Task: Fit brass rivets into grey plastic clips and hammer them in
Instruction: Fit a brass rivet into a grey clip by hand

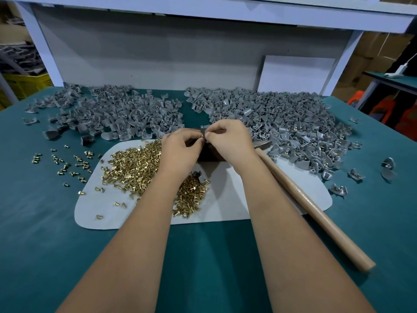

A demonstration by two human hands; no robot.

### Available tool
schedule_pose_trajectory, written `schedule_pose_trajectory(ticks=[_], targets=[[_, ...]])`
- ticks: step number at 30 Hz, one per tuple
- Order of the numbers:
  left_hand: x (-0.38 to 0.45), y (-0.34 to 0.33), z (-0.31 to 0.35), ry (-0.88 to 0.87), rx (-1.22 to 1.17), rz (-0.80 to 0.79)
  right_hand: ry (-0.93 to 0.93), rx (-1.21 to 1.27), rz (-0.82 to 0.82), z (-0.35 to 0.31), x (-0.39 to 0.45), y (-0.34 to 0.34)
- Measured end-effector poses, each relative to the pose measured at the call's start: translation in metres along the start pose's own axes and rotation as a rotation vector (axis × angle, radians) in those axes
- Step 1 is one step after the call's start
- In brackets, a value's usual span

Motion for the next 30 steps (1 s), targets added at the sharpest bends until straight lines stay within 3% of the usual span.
schedule_pose_trajectory(ticks=[20,30], targets=[[-0.002,0.001,0.001,0.015,-0.022,0.011,0.001,-0.098,0.039,-0.001,-0.003,-0.005],[-0.002,0.0,0.0,0.027,-0.014,0.019,0.102,-0.205,0.149,0.001,-0.008,-0.012]])
Point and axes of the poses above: each hand's wrist, its own x-axis towards the middle knuckle, its own y-axis out of the back of the hand, z = x × y, the point moved 2 cm from there along x, towards the middle knuckle, and after that the axes turned 13 degrees about -x, right-handed, at the moved point
